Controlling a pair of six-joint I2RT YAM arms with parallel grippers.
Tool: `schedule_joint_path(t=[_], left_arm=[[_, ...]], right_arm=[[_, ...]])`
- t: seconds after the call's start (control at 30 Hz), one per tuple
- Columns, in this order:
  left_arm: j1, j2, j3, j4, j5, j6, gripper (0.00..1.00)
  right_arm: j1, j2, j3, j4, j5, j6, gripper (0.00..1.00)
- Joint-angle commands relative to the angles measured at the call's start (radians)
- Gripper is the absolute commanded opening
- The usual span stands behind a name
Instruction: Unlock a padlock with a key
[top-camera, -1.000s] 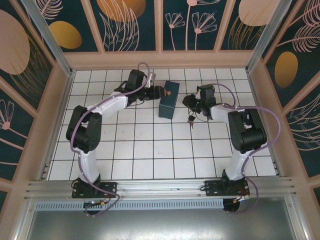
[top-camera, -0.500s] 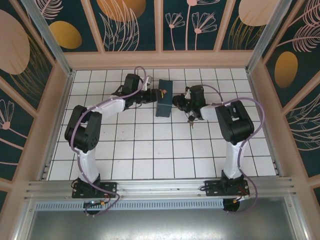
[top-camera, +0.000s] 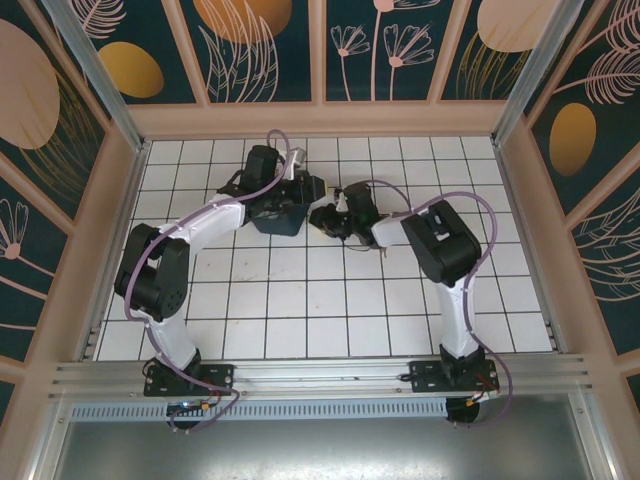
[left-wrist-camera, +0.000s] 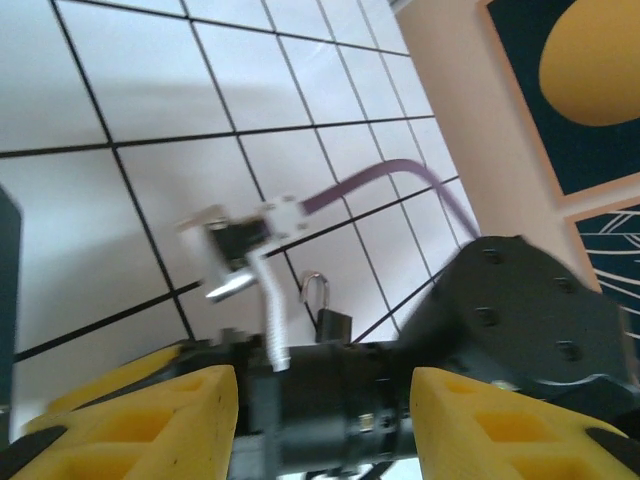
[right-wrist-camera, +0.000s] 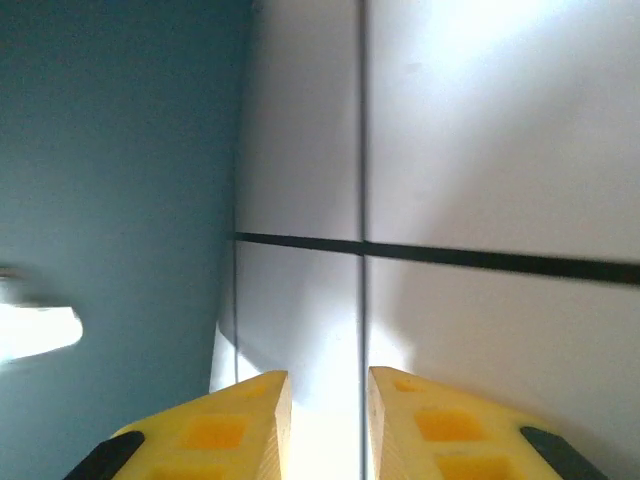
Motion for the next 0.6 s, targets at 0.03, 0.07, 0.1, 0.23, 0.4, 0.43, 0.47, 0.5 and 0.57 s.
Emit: schedule_joint_path(t=[0.03, 0.07, 0.1, 0.23, 0.4, 0.43, 0.47, 0.5, 0.57], left_arm=[[0.01, -0.006, -0.012, -0.017, -0.014, 0.019, 0.5], [0.011, -0.012, -0.008, -0.017, -0.008, 0.019, 0.5], [0.013, -0.019, -0.002, -0.022, -0.003, 0.021, 0.5], [0.022, -0.058, 0.03, -0.074, -0.03, 0.043, 0.5], [0.039, -0.167, 0.004, -0.163, -0.235, 0.166, 0.99], [0.045, -0.193, -0.021, -0.152, -0.274, 0.18, 0.99], [0.054, -0.224, -0.059, -0.128, -0.328, 0.196, 0.99], [0.062, -0.25, -0.09, -0.11, -0.38, 0.212, 0.99], [0.087, -0.312, -0.169, -0.048, -0.502, 0.247, 0.99]], right_arm=[[-0.048, -0.121, -0.071, -0.176, 0.114, -0.106, 0.28], [-0.055, -0.14, -0.081, -0.193, 0.129, -0.118, 0.29], [-0.062, -0.158, -0.093, -0.192, 0.131, -0.12, 0.29], [-0.071, -0.23, -0.111, -0.2, 0.139, -0.165, 0.36], [-0.104, -0.383, -0.134, -0.251, 0.202, -0.319, 0.96], [-0.116, -0.417, -0.142, -0.267, 0.22, -0.341, 0.99], [-0.134, -0.458, -0.153, -0.284, 0.24, -0.368, 0.99], [-0.154, -0.494, -0.163, -0.301, 0.256, -0.392, 0.99], [-0.199, -0.569, -0.186, -0.352, 0.312, -0.464, 0.99]])
